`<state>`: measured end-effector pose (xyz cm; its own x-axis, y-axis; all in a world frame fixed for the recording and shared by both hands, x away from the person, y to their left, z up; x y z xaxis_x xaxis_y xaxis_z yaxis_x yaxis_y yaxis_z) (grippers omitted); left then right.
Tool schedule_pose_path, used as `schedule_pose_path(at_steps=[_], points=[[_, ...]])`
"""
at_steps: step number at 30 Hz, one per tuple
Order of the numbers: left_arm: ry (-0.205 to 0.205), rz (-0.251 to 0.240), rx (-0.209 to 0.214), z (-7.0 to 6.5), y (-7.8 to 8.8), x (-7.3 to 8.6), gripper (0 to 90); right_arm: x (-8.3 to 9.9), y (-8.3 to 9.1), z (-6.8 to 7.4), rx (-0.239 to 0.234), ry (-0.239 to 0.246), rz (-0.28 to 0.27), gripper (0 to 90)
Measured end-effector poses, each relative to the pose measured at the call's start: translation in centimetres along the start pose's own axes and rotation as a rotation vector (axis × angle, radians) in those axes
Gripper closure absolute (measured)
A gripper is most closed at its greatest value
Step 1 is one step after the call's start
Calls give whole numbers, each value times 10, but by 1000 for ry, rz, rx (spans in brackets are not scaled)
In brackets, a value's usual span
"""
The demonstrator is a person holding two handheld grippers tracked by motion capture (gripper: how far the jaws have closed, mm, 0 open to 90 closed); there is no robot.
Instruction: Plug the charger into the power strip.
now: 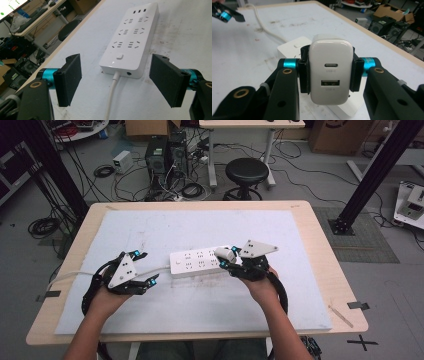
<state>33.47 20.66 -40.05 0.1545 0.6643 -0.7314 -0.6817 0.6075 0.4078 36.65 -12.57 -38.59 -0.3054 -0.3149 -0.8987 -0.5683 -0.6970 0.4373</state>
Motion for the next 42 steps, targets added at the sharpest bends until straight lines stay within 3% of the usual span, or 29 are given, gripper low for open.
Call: schedule_pose_path(at_steps=[3, 11, 20, 30, 42], points=[[-2, -2, 0, 0, 0, 0, 258, -5, -4, -3, -6, 44, 42, 631], [-2, 1, 2, -1, 2, 2, 259, -17, -16, -14, -57, 105, 153, 630], [3, 12, -14, 3, 9, 10, 259, -39, -36, -23, -108, 240, 332, 630], [24, 23, -21, 3, 13, 20, 259, -48, -64, -31, -173, 340, 509, 630], [48, 31, -28, 5, 15, 30, 258, -55, -88, -37, -222, 385, 609, 630]])
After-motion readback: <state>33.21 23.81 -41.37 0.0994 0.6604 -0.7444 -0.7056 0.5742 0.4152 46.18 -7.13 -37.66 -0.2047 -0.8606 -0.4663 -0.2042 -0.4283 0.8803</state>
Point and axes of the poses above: each handheld gripper's, and its own axes: y roughly backward along the jaws, x roughly out of its underside, z roughly to its left, the point moved 4 cm from there along -y, roughly forward along the jaws, and after that the axes turned 10 degrees about -y, right-handed, at the moved point
